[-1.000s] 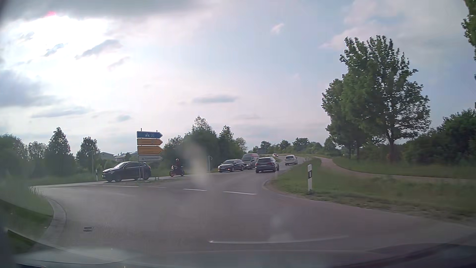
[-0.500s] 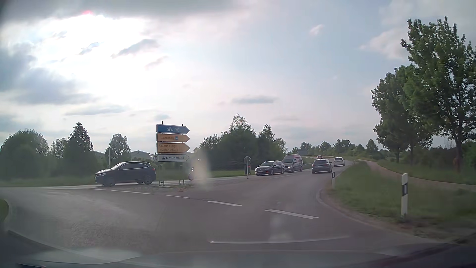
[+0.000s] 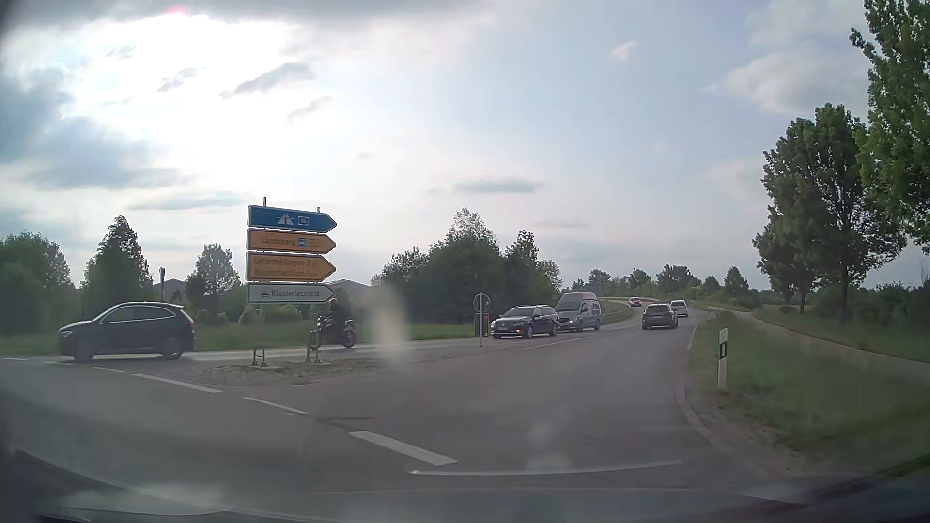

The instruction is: Follow the waypoints while adhering to traffic rules and regulations

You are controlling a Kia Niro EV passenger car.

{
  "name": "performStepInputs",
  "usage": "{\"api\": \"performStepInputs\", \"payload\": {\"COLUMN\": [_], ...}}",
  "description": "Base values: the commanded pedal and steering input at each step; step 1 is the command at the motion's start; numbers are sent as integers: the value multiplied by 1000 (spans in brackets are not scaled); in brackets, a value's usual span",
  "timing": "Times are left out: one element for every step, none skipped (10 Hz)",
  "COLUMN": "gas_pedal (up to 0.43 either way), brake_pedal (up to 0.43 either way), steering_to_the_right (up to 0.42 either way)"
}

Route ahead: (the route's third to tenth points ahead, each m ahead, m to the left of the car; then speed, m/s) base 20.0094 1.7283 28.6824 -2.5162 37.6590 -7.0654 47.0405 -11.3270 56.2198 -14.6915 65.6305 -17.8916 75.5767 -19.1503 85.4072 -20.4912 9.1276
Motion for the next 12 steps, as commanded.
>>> {"api": "performStepInputs", "payload": {"gas_pedal": [228,240,240,240,248,260,287,299,299,299,311,311], "brake_pedal": [0,0,0,0,0,0,0,0,0,0,0,0], "steering_to_the_right": [76,85,98,108,111,112,111,110,110,108,105,99]}}
